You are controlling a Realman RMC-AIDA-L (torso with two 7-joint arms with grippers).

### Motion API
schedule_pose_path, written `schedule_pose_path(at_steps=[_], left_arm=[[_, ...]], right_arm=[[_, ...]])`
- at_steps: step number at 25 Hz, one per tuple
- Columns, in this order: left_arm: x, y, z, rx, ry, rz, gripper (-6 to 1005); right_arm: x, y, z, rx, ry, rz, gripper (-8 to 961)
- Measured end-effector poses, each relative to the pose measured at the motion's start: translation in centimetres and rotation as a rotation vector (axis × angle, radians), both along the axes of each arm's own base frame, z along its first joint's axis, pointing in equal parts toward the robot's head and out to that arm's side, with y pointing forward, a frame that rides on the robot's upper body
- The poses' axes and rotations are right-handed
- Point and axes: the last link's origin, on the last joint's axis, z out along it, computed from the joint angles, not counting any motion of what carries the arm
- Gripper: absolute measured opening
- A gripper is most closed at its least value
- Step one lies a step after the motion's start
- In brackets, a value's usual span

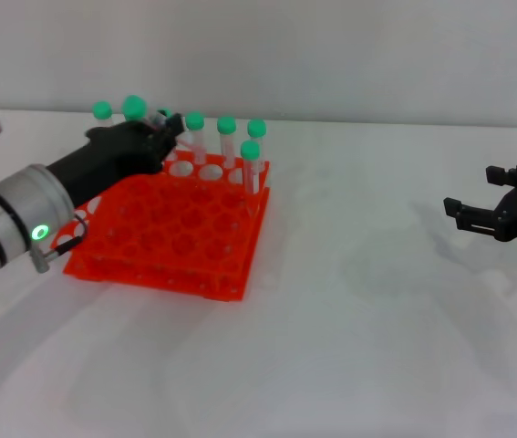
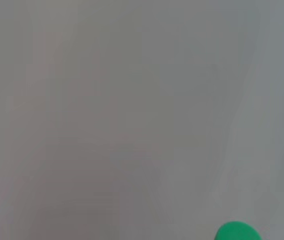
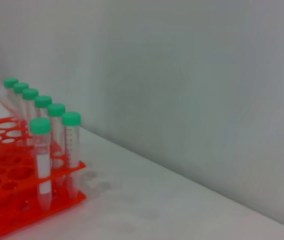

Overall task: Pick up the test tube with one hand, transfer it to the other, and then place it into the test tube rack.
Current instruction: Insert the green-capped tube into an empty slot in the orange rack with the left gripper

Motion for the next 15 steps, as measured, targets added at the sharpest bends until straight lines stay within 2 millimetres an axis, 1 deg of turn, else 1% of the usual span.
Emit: schedule_pose_path(at_steps=[3, 6, 15], left_arm=[[0.5, 0.4, -0.8, -0.028, 0.009, 0.0, 208], [0.6, 0.5, -1.0, -0.036, 0.007, 0.008, 208], [-0.1, 0.9, -1.4, -0.034, 0.0, 0.082, 208]], right_arm=[[-0.1, 0.2, 0.0, 0.002, 0.0, -0.001, 817], [-0.1, 0.3, 0.0, 0.008, -0.001, -0.001, 817], [-0.6, 0.7, 0.2, 0.022, -0.003, 0.008, 817]])
